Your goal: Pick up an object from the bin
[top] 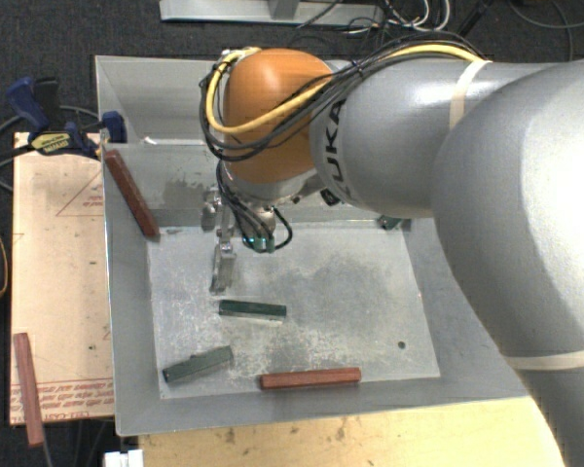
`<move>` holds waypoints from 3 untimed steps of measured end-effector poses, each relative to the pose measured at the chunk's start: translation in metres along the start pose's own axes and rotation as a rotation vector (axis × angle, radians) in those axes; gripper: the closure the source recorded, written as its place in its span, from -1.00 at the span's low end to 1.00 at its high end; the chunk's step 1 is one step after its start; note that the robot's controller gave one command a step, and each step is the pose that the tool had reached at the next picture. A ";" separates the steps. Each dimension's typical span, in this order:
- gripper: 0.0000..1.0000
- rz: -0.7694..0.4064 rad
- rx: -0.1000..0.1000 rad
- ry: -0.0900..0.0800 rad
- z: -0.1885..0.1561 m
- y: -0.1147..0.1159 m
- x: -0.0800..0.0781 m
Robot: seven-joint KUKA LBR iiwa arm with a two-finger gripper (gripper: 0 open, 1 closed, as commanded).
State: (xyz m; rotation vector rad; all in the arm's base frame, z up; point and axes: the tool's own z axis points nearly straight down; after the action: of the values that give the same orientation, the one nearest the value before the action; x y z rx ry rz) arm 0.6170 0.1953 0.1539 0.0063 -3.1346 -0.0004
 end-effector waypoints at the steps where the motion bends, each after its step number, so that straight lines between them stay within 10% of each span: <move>1: -1.00 -0.002 0.002 0.003 0.088 -0.104 -0.039; 2: -1.00 0.267 -0.003 -0.005 0.058 -0.022 0.048; 3: -1.00 0.465 -0.004 -0.007 0.083 -0.082 0.059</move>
Offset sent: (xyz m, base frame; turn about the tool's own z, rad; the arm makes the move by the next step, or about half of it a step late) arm 0.0402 -0.0990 -0.0839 -0.0082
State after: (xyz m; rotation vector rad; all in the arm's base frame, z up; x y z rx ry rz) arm 0.5581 0.1131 0.0712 -0.7176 -3.0582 -0.0037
